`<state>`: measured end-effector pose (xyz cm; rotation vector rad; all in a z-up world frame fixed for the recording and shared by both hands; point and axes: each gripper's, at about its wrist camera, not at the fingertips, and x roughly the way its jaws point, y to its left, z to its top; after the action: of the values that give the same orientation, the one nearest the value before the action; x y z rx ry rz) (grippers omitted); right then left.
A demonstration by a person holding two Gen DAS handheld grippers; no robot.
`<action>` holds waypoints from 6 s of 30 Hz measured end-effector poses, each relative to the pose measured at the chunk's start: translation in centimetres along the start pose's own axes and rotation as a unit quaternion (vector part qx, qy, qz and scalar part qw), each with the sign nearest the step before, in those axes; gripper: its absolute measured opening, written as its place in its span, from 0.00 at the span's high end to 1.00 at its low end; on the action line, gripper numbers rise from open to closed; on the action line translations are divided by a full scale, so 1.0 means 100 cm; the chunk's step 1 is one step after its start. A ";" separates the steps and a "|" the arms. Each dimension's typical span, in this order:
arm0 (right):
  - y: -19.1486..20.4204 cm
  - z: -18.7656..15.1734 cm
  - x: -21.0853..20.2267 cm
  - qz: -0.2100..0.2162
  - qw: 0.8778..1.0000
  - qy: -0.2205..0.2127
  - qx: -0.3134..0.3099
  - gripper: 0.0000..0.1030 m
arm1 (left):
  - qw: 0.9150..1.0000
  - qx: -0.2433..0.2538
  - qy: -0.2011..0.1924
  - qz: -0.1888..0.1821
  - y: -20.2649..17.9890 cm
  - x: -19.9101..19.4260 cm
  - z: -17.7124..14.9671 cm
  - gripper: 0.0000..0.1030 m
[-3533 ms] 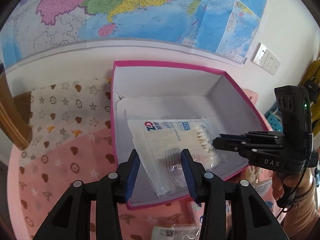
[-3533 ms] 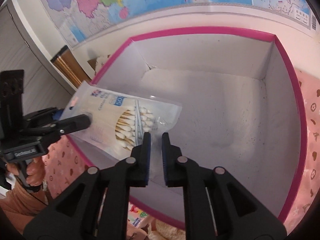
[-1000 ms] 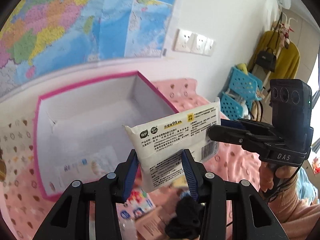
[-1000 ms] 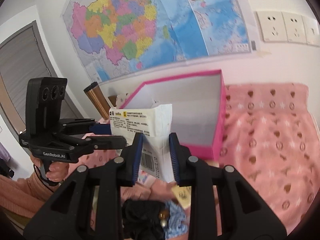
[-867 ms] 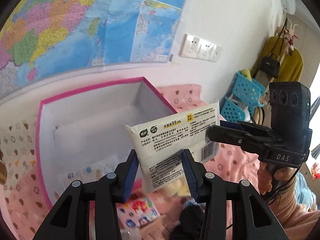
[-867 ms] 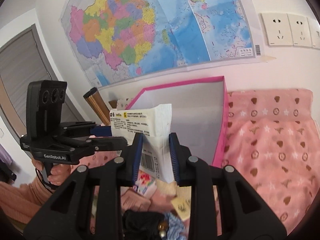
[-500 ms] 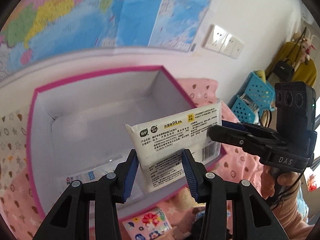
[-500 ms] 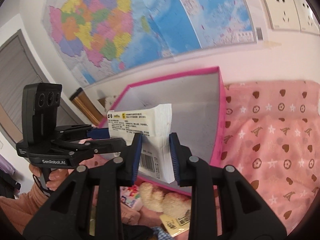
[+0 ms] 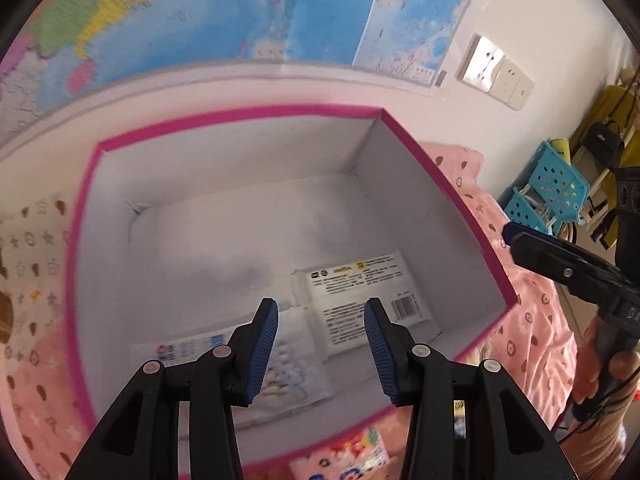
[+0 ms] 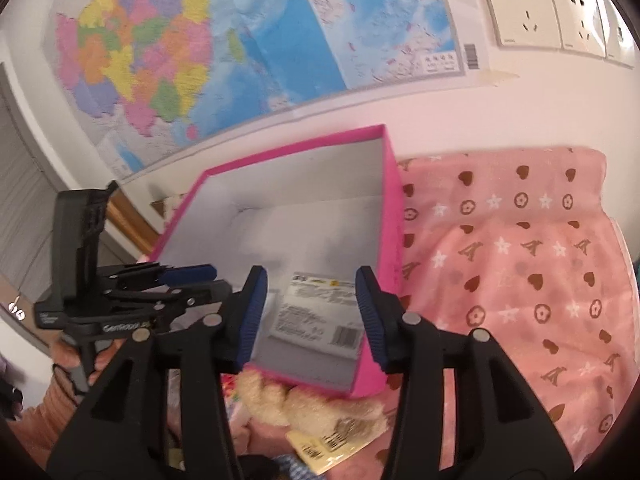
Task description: Organize soft objects
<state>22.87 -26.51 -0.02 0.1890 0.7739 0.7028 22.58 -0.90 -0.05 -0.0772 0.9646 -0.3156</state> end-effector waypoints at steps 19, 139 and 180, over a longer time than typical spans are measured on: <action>0.083 -0.114 -0.050 0.164 0.979 0.040 -0.112 0.45 | 0.996 -0.002 -0.083 -0.025 0.025 -0.105 -0.124 0.43; 0.017 -0.176 -0.044 0.054 0.995 0.088 -0.007 0.45 | 0.985 0.106 0.016 -0.136 -0.079 -0.036 -0.157 0.37; 0.021 -0.197 -0.027 0.059 0.993 0.103 -0.006 0.67 | 0.986 0.100 0.024 -0.132 -0.083 -0.023 -0.158 0.78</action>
<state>6.76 -28.46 -11.65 0.1534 0.9614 0.8469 6.58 -6.91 -5.58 -0.0150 0.9663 -0.6597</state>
